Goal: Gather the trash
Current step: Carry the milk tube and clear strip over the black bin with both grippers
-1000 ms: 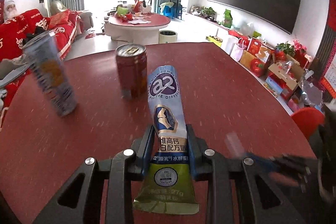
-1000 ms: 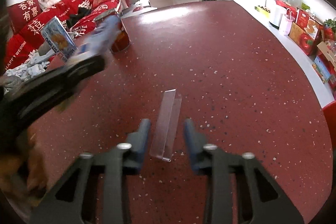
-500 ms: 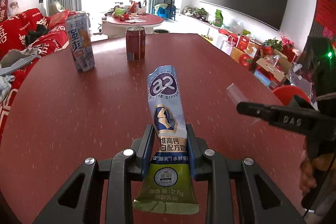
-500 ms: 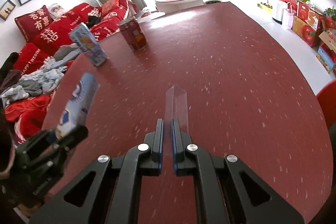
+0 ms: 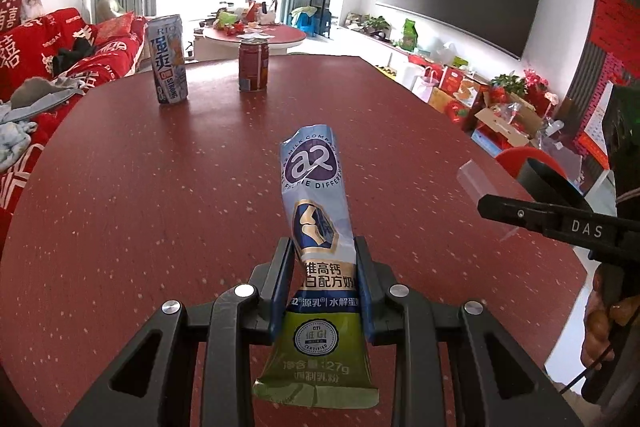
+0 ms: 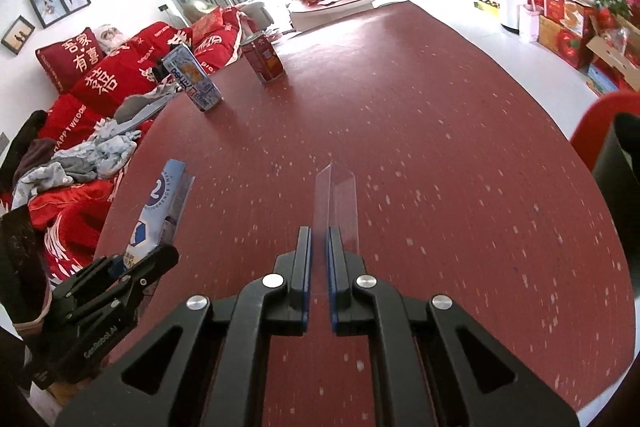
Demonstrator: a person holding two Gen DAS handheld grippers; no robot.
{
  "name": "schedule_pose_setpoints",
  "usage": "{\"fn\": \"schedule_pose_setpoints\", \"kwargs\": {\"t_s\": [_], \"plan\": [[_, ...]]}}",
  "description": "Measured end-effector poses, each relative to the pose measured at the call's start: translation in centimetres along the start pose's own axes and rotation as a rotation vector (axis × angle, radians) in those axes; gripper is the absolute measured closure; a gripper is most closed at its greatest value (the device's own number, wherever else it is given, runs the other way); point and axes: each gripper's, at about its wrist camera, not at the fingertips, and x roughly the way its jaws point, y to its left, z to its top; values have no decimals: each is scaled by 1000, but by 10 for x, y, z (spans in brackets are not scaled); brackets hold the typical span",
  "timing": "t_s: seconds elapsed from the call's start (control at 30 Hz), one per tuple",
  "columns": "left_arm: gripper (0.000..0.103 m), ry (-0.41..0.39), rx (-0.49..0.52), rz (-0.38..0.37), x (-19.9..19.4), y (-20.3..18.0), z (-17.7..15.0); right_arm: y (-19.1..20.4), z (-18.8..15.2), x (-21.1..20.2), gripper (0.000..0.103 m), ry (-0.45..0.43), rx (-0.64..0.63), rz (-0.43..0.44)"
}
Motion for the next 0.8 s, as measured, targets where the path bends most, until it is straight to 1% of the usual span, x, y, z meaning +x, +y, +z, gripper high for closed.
{"fn": "schedule_pose_setpoints", "kwargs": {"t_s": [0.2,0.47,0.8], "plan": [[0,-17,32,-20,-13,-15,-6,-7,-15,-21,95,-28,22,1],[0,-33,86,-39,-25,-41,-11,-20,-26,-43,95,-72,53,8],[0,-21,139,-41,-30,-68,-15,-34,-35,-63,95,-123,77,20]]}}
